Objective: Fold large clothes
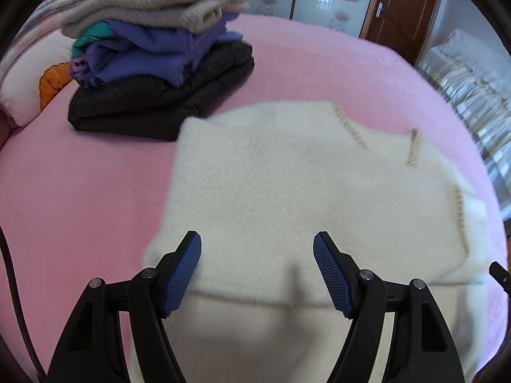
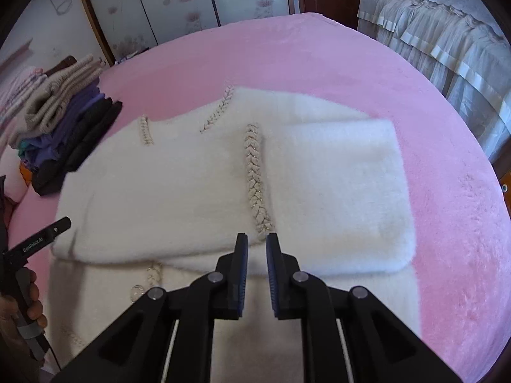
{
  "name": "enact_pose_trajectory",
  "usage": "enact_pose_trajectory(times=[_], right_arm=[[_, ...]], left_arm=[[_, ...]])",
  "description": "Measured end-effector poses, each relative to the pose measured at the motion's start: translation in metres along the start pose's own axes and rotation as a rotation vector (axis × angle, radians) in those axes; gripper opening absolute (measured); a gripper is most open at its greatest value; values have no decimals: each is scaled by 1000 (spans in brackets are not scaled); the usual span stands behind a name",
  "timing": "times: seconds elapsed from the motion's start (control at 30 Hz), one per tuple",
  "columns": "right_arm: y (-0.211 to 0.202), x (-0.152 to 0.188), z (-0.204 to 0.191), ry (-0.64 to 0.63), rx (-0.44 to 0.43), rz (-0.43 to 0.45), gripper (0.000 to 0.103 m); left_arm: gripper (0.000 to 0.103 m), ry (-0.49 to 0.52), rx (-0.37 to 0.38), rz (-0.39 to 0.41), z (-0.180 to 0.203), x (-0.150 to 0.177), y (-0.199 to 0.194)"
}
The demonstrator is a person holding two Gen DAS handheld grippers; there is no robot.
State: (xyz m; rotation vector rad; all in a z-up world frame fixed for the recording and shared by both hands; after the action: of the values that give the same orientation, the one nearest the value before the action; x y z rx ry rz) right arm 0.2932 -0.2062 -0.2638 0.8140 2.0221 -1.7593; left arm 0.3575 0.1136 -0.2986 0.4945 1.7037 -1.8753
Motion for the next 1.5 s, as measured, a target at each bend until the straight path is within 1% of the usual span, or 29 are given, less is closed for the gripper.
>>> enact_pose_trajectory(times=[0.1, 0.2, 0.27, 0.33, 0.37, 0.5, 0.6, 0.7, 0.77, 0.83, 0.87, 0.93, 1.0, 1.07, 1.17, 1.3, 1.37, 1.43, 1.5], right_arm=[[-41, -3, 1, 50, -36, 53, 12], [-90, -3, 4, 57, -47, 117, 16], [-124, -2, 5, 50, -56, 163, 30], [-157, 0, 8, 33, -49, 207, 35], [-174, 2, 8, 21, -47, 231, 36], [-222, 20, 8, -17, -51, 266, 36], [-248, 41, 5, -40, -66, 277, 36], [-268, 64, -1, -70, -70, 291, 37], [-277, 77, -4, -99, -60, 300, 42], [-284, 90, -8, -127, -52, 310, 54], [-287, 96, -10, -143, -44, 315, 58], [-290, 106, -14, -178, -24, 323, 59], [-288, 116, -17, -201, -9, 315, 59], [-284, 126, -21, -208, -16, 294, 59], [-276, 141, -23, -217, -6, 262, 59], [-266, 160, -23, -227, -5, 220, 59], [-258, 171, -20, -221, 0, 191, 59], [-249, 181, -14, -213, 26, 164, 59], [-238, 188, -6, -195, 44, 135, 59]], left_arm=[[72, -16, 33, 83, 1, -3, -51], [72, 22, 30, 144, 2, 1, -101], [72, 51, 34, 182, 1, 6, -133], [72, 64, 39, 229, -1, 11, -165], [72, 65, 39, 247, -2, 14, -179], [72, 39, 81, 286, -8, 35, -229], [73, 43, 84, 300, -15, 55, -259], [79, 45, 105, 291, -20, 75, -282], [84, 60, 102, 291, -23, 88, -294], [91, 98, 82, 280, -24, 102, -302], [93, 114, 69, 276, -25, 109, -305], [95, 132, 39, 274, -29, 123, -309], [95, 139, 38, 247, -32, 136, -304], [95, 129, 43, 206, -37, 149, -296], [95, 122, 28, 140, -45, 170, -282], [95, 128, 15, 110, -53, 190, -268], [95, 125, -8, 94, -58, 196, -260], [95, 126, -29, 64, -65, 202, -247], [95, 121, -43, 14, -73, 214, -230]])
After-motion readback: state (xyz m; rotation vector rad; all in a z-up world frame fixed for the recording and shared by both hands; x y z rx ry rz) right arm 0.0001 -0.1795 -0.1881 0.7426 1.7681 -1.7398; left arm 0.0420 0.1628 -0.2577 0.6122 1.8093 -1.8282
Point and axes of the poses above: each gripper's, at about its wrist camera, not at the fingertips, and y roughly the way its jaws point, z to its right, x to its underside, the point moved 10 cm from there along y, roughly the way its jaws point, and after that the axes turned 5 degrees about z, right-handed, at the moved point
